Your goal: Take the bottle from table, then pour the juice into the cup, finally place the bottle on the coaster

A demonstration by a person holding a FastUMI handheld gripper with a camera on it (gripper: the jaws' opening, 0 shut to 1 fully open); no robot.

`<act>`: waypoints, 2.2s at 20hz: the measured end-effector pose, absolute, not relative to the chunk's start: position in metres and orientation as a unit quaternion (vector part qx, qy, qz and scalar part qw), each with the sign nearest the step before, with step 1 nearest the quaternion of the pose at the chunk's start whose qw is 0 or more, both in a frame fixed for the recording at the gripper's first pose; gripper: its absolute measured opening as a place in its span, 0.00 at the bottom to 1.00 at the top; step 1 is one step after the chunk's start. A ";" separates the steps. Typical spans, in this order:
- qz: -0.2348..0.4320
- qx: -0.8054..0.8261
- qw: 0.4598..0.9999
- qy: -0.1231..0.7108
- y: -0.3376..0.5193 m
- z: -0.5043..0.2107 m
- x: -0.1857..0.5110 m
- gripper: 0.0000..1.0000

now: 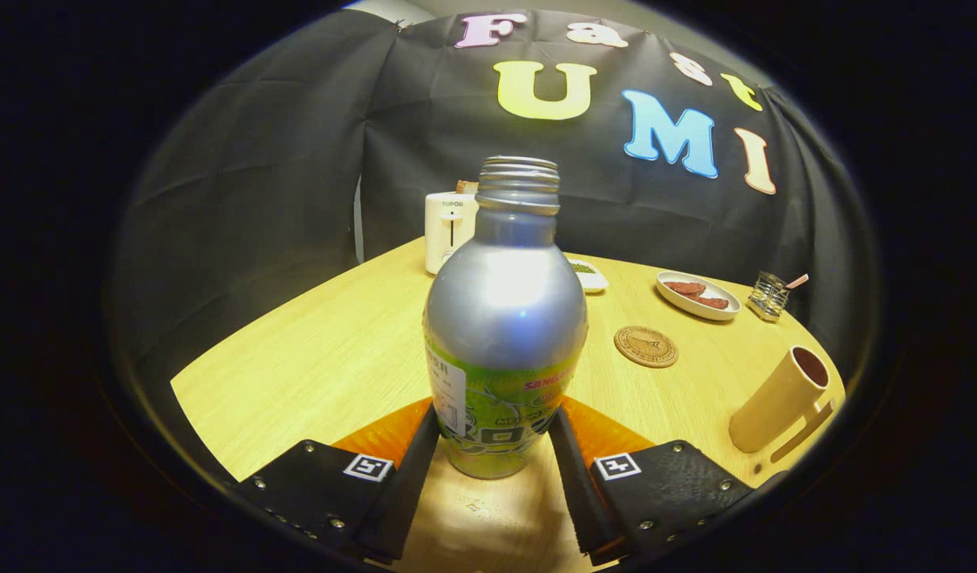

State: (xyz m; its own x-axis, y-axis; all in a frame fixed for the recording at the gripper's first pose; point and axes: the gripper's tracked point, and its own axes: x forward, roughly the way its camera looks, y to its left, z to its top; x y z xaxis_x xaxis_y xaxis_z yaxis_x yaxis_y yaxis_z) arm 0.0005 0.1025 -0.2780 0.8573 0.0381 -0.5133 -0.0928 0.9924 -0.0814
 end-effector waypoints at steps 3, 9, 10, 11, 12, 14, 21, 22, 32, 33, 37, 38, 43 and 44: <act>0.037 -0.040 0.963 0.265 0.103 -0.263 0.002 0.77; 0.025 -0.016 0.963 0.268 0.093 -0.234 0.009 0.74; 0.023 -0.016 0.963 0.270 0.090 -0.229 0.010 0.74; 0.020 -0.011 0.964 0.266 0.085 -0.223 0.011 0.73; 0.017 0.000 0.965 0.263 0.080 -0.217 0.012 0.74; 0.004 0.027 0.965 0.259 0.067 -0.209 0.013 0.74; -0.024 0.112 0.962 0.247 0.033 -0.191 0.014 0.73; -0.023 0.129 0.960 0.246 0.031 -0.191 0.013 0.74; -0.008 0.285 0.932 0.223 0.024 -0.187 0.006 0.73; -0.012 0.297 0.929 0.223 0.023 -0.189 0.003 0.73; -0.019 0.336 0.914 0.226 0.015 -0.197 -0.001 0.73; -0.017 0.350 0.910 0.223 0.014 -0.196 -0.001 0.73; -0.028 0.413 0.885 0.214 0.004 -0.204 -0.005 0.73; -0.032 0.422 0.880 0.214 0.001 -0.206 -0.005 0.73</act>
State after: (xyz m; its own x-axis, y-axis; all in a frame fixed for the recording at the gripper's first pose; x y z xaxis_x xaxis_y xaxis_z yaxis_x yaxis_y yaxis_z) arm -0.0049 0.0012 -0.2057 0.9065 0.1244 -0.4035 0.2366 0.6419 0.7293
